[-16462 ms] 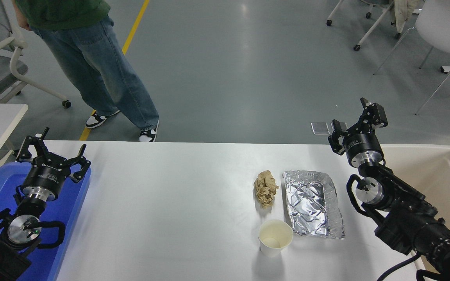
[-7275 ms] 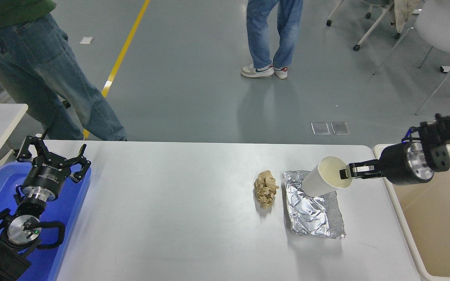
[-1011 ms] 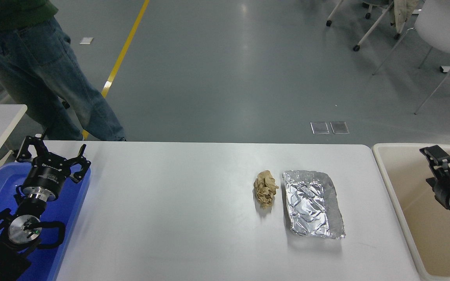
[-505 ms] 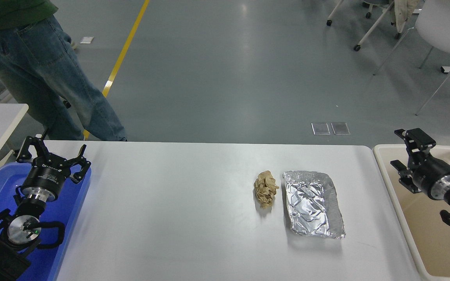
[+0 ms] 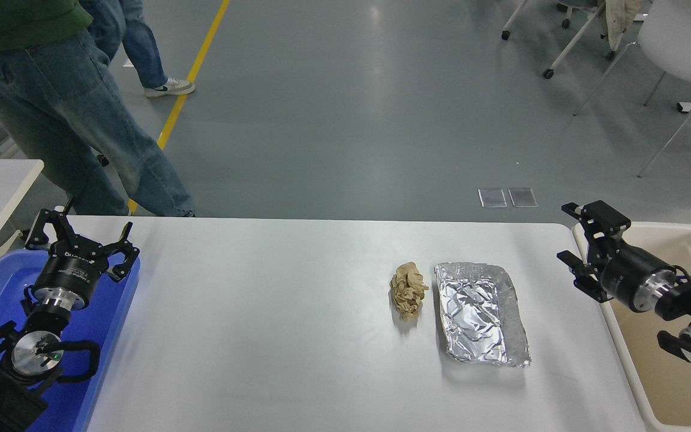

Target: Clean the table surface

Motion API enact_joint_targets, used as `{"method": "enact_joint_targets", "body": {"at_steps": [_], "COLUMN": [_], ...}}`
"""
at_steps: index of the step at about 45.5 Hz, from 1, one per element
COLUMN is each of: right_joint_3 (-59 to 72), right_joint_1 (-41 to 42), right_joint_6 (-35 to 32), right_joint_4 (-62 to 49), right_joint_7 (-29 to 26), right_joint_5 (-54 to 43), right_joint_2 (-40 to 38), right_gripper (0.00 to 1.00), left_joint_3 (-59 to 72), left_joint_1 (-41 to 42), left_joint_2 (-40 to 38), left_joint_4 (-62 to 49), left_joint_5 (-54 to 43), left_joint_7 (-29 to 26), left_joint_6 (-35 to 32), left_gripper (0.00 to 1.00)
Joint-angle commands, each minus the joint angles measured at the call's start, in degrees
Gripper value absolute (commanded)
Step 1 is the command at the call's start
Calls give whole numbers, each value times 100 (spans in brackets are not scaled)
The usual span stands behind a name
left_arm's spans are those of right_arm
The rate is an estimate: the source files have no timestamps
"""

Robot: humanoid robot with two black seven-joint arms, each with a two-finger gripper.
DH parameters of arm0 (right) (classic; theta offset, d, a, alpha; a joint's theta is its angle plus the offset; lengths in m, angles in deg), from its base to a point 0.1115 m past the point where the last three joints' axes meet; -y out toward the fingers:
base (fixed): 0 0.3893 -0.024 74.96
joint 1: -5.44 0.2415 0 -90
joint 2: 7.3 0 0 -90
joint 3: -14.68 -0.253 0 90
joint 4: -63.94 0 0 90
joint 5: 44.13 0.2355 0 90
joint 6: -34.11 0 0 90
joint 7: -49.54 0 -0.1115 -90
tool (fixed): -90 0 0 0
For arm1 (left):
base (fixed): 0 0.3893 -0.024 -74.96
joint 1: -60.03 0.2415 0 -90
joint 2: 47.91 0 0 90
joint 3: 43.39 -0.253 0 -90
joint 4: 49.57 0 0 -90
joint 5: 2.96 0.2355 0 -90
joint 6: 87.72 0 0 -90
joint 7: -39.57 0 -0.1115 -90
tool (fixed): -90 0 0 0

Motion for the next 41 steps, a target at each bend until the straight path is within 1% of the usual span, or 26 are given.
{"method": "enact_joint_targets", "body": {"at_steps": [1, 5, 7, 8, 12, 19, 22, 32, 40, 41], "right_joint_3": [408, 478, 504, 522, 566, 978, 1286, 1936, 2323, 2445], "right_joint_1": [182, 244, 305, 375, 472, 832, 1034, 1439, 1632, 1676], "right_joint_6": [3, 3, 12, 20, 3, 3, -23, -41, 3, 20], "right_joint_4": [95, 95, 95, 95, 95, 104, 139, 508, 508, 421], "right_joint_7": [-410, -603, -814, -1015, -1201, -1526, -1536, -1439, -1254, -1219], "right_joint_5": [-444, -646, -752, -839, -1112, -2201, -2545, -2738, -3353, -3580], "right_joint_2": [-65, -92, -92, -65, -65, -92, -83, -13, 207, 259], "right_gripper": [100, 100, 100, 100, 100, 100, 100, 100, 100, 100], "left_joint_3": [0, 0, 0, 0, 0, 0, 0, 0, 0, 0], "left_joint_1": [0, 0, 0, 0, 0, 0, 0, 0, 0, 0], "left_joint_2": [0, 0, 0, 0, 0, 0, 0, 0, 0, 0], "left_joint_4": [0, 0, 0, 0, 0, 0, 0, 0, 0, 0], "left_joint_5": [0, 0, 0, 0, 0, 0, 0, 0, 0, 0], "left_joint_7": [-2, -2, -2, -2, -11, -2, -2, -2, -2, -2], "left_joint_6": [0, 0, 0, 0, 0, 0, 0, 0, 0, 0], "left_gripper": [100, 100, 100, 100, 100, 100, 100, 100, 100, 100]}}
